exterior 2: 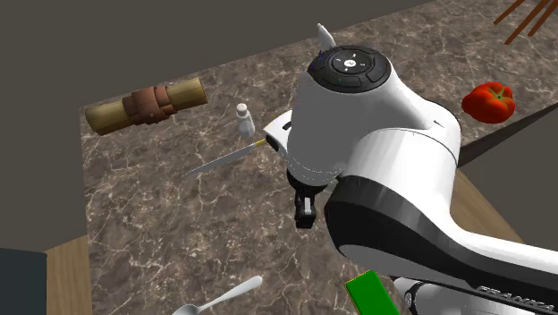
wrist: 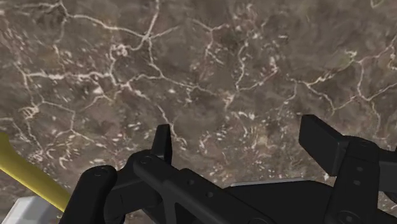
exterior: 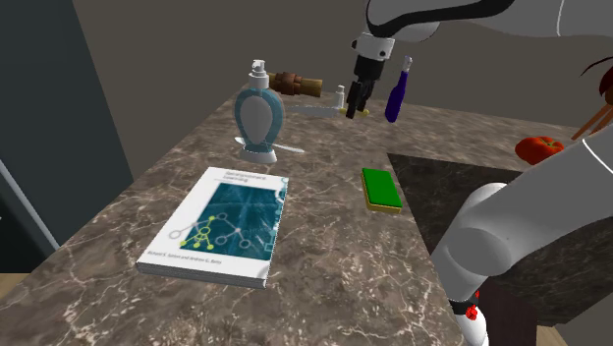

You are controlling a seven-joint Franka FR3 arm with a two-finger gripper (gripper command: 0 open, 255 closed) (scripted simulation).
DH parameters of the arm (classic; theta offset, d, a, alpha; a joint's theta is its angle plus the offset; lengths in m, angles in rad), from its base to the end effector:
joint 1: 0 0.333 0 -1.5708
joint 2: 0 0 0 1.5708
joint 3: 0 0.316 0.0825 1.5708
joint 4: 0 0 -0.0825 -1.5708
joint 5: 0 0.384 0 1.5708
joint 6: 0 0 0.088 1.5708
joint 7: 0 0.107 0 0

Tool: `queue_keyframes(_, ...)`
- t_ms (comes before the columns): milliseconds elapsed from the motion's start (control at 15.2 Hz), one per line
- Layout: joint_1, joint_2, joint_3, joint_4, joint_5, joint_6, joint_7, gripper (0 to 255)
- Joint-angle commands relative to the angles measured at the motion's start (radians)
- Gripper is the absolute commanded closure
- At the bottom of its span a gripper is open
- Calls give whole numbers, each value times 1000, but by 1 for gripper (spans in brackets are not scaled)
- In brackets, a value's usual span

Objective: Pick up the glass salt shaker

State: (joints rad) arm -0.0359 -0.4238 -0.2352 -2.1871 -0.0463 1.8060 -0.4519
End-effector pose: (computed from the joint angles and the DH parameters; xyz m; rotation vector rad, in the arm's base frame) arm 0.4130 -0.1318 0.5536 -3.0873 -0.3245 -0.0749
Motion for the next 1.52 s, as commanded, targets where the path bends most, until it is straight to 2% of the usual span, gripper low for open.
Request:
queue_keyframes(0,-4,54,-32,41,4,30,-46,0)
queue_keyframes(330,-11,208,-103,182,47,79,-157,0)
queue_keyframes(726,-36,414,-172,394,148,97,-298,0)
queue_keyframes(990,-77,567,-201,572,238,79,-388,0)
queue_keyframes(1188,-126,690,-208,730,311,46,-445,0)
queue_keyframes(1254,-135,707,-207,753,320,40,-452,0)
queue_keyframes(1452,-131,703,-205,708,321,82,-457,0)
